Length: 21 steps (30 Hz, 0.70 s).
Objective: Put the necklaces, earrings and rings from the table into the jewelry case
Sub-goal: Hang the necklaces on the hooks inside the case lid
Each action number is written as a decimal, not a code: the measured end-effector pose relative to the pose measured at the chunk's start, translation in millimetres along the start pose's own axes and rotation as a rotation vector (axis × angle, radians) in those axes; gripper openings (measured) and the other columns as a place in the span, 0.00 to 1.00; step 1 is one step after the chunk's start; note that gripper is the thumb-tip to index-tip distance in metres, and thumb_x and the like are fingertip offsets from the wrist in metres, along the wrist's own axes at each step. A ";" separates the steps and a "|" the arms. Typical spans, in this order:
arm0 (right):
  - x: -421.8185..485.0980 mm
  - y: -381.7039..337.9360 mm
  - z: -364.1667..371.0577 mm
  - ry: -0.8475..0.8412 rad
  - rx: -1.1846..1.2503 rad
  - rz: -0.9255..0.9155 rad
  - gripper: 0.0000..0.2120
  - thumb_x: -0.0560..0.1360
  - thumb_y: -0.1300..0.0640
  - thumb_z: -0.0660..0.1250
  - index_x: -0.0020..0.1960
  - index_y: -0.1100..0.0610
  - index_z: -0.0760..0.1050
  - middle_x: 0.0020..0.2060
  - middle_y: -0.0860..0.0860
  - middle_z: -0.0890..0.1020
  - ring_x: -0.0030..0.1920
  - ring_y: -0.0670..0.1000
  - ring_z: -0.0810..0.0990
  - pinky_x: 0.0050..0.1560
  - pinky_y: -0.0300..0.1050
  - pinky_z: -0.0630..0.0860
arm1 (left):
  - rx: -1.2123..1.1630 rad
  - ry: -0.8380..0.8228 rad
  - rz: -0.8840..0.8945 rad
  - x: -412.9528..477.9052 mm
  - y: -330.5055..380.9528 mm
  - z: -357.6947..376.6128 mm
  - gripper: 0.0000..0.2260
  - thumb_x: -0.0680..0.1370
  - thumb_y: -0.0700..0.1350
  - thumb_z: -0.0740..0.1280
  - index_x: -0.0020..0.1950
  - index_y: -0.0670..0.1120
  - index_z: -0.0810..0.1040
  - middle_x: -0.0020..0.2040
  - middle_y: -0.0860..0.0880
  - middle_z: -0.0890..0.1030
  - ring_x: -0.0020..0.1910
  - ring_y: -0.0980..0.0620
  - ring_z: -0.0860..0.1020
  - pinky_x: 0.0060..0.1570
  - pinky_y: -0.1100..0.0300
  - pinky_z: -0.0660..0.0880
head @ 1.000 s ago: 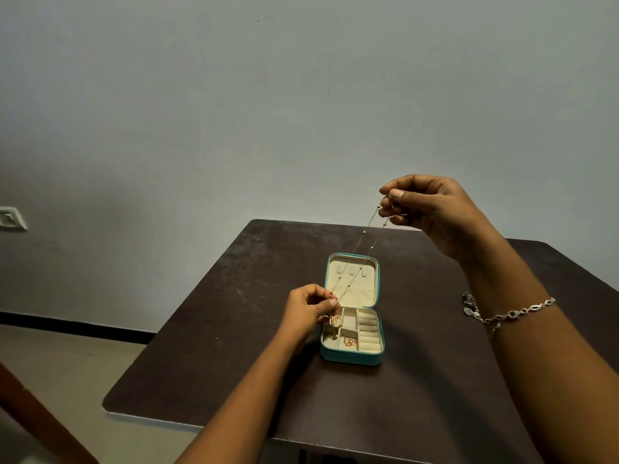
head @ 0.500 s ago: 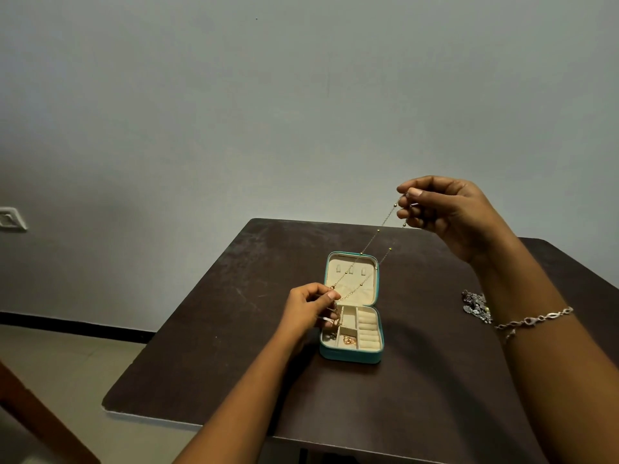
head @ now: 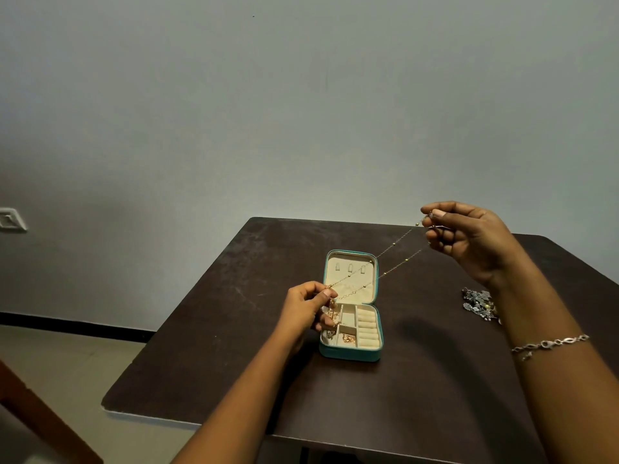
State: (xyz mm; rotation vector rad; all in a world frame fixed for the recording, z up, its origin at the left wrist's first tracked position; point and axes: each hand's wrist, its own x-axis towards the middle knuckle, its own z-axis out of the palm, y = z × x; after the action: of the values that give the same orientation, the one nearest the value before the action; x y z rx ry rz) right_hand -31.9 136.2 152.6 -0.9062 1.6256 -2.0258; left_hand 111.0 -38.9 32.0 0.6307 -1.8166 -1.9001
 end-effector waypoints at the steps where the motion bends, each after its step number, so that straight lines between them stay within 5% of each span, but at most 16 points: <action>1: -0.5 1.4 -1.9 0.008 0.003 0.005 0.07 0.75 0.65 0.61 0.44 0.60 0.77 0.29 0.48 0.81 0.29 0.44 0.78 0.33 0.34 0.76 | 0.007 0.003 0.001 -0.1 0.1 0.1 0.07 0.79 0.38 0.60 0.45 0.39 0.77 0.38 0.45 0.78 0.20 0.59 0.73 0.18 0.69 0.64; 21: -14.4 34.6 -32.2 0.105 -0.040 0.108 0.07 0.75 0.66 0.61 0.44 0.60 0.78 0.28 0.49 0.81 0.28 0.44 0.78 0.31 0.34 0.77 | 0.060 0.107 0.011 2.0 4.0 -2.2 0.07 0.79 0.38 0.60 0.42 0.42 0.75 0.37 0.45 0.77 0.30 0.53 0.75 0.23 0.66 0.72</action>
State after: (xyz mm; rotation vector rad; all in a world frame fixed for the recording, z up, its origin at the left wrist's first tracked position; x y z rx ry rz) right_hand -47.1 159.8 111.9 -0.7203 1.7364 -2.0038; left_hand 110.7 -42.1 35.8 0.7273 -1.8115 -1.7757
